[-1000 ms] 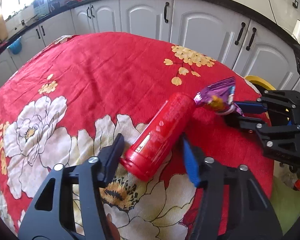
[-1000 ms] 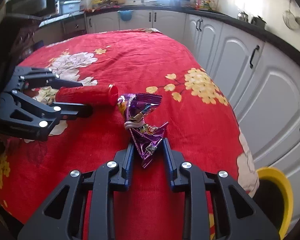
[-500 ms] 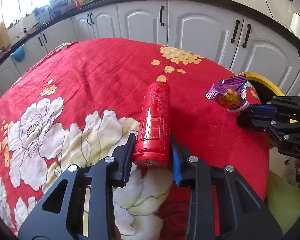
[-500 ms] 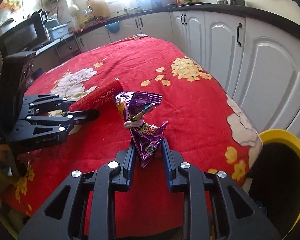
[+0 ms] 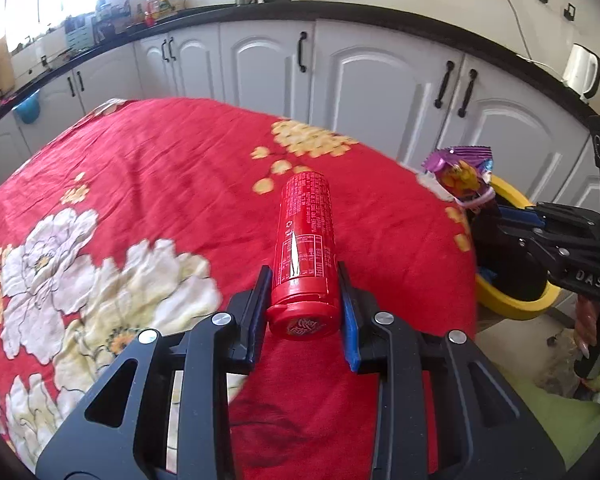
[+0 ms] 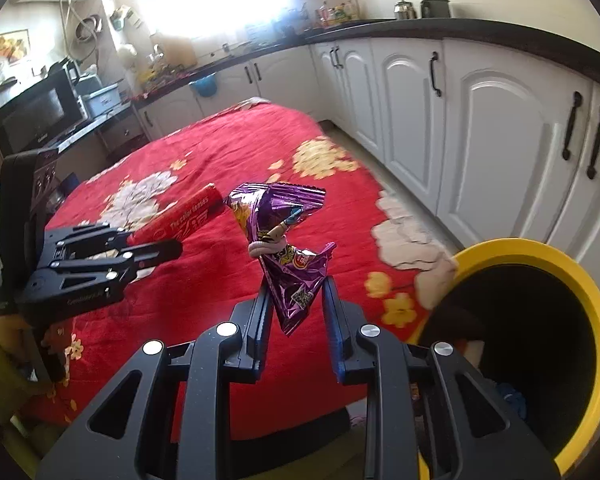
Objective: Collect trash
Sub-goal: 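Carry the red tube with the left tool while the right tool carries the purple wrapper over the bin, then open the left tool dropping the red tube while the right tool drops the purple wrapper into the bin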
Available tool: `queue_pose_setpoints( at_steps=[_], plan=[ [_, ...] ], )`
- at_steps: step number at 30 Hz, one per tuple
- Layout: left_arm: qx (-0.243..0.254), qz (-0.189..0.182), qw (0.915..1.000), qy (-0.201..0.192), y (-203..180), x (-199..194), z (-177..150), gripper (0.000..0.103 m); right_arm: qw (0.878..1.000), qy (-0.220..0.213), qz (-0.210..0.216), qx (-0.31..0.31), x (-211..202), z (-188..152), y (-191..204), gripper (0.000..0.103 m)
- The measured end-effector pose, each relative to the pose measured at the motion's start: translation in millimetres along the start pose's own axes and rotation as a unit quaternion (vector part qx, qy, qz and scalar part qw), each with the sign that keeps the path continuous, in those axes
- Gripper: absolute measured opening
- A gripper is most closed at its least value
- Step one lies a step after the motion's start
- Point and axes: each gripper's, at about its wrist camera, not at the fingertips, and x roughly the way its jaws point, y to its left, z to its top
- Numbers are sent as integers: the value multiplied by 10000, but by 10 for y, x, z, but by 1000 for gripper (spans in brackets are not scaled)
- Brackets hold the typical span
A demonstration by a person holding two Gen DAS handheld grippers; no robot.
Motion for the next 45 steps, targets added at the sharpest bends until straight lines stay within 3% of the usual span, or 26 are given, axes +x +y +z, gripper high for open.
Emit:
queue_pose_setpoints(
  at_steps=[21,36,37,38,45],
  plan=[
    [294,-731,9956,-498,-958,-147,391,24,9933,-341,-784,784,-613,-222,-803,23],
    [675,-1089,9902,-563,-1596,-16,571,24,9855,-354,-1136,1208,-873,-529,-1252,22],
    [696,-1110,9898,-561,-1635,-4,580,24,9852,-342,-1139,1237,-882,-551,-1277,20],
    [721,-1132,9894,-549,-1674,13,586,24,9851,-313,-1136,1255,-885,-578,-1302,4],
    [769,-1230,9885,-415,-1900,190,601,24,9828,-195,-1200,1391,-901,-741,-1410,3]
  ],
)
